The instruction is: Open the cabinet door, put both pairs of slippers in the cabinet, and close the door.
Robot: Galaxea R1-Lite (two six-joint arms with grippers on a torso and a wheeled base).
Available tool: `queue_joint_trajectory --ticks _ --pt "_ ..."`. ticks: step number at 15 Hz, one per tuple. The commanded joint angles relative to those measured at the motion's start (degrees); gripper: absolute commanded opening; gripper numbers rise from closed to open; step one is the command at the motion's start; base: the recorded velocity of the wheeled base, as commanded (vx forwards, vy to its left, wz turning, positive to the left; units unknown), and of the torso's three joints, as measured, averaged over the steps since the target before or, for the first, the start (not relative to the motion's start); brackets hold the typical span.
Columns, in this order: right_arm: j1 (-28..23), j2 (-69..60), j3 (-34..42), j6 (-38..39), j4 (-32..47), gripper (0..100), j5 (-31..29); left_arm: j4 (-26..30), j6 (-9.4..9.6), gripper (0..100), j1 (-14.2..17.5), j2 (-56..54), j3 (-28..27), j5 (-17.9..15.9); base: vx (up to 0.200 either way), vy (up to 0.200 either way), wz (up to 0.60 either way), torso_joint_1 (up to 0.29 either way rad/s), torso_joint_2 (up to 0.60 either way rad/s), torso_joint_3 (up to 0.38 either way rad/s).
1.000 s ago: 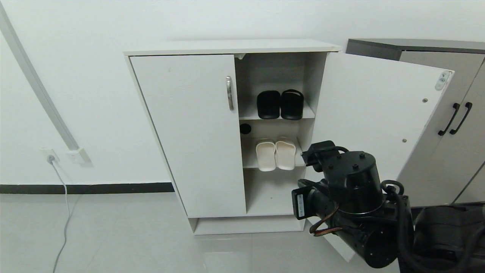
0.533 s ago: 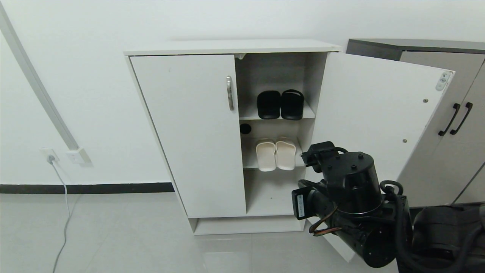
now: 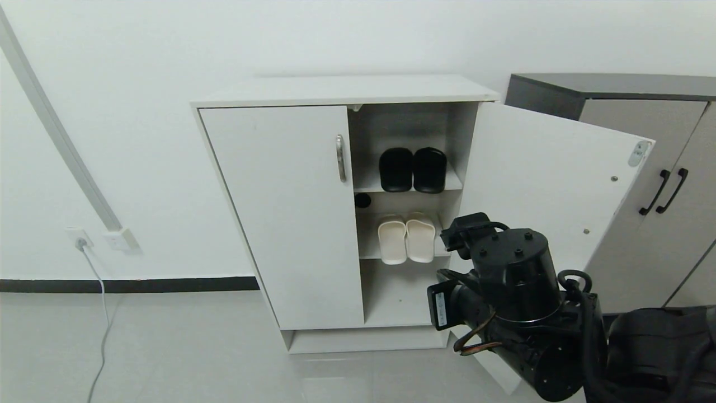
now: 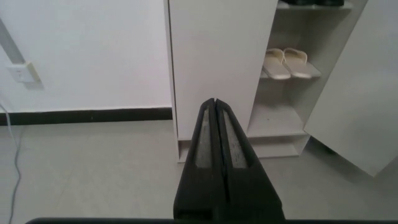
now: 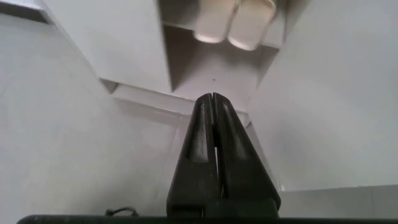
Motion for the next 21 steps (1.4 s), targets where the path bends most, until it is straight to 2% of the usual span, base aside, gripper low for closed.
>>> queue_joint_trajectory --ticks 1,11,21 --pt "-0.1 0.1 0.1 -0.1 -0.1 0 0.0 0.1 -0.04 0 0.0 0.0 0.0 0.0 0.000 0.000 0.00 0.041 -0.47 -0.354" --pt "-0.1 0.4 0.3 -0.2 -0.1 0 0.0 0.1 -0.04 0 0.0 0.0 0.0 0.0 0.000 0.000 0.00 0.128 -0.47 -0.341" --pt "-0.1 0.4 0.5 -0.4 -0.1 0 0.0 0.1 -0.04 0 0.0 0.0 0.0 0.0 0.000 0.000 0.00 0.202 -0.52 -0.315"
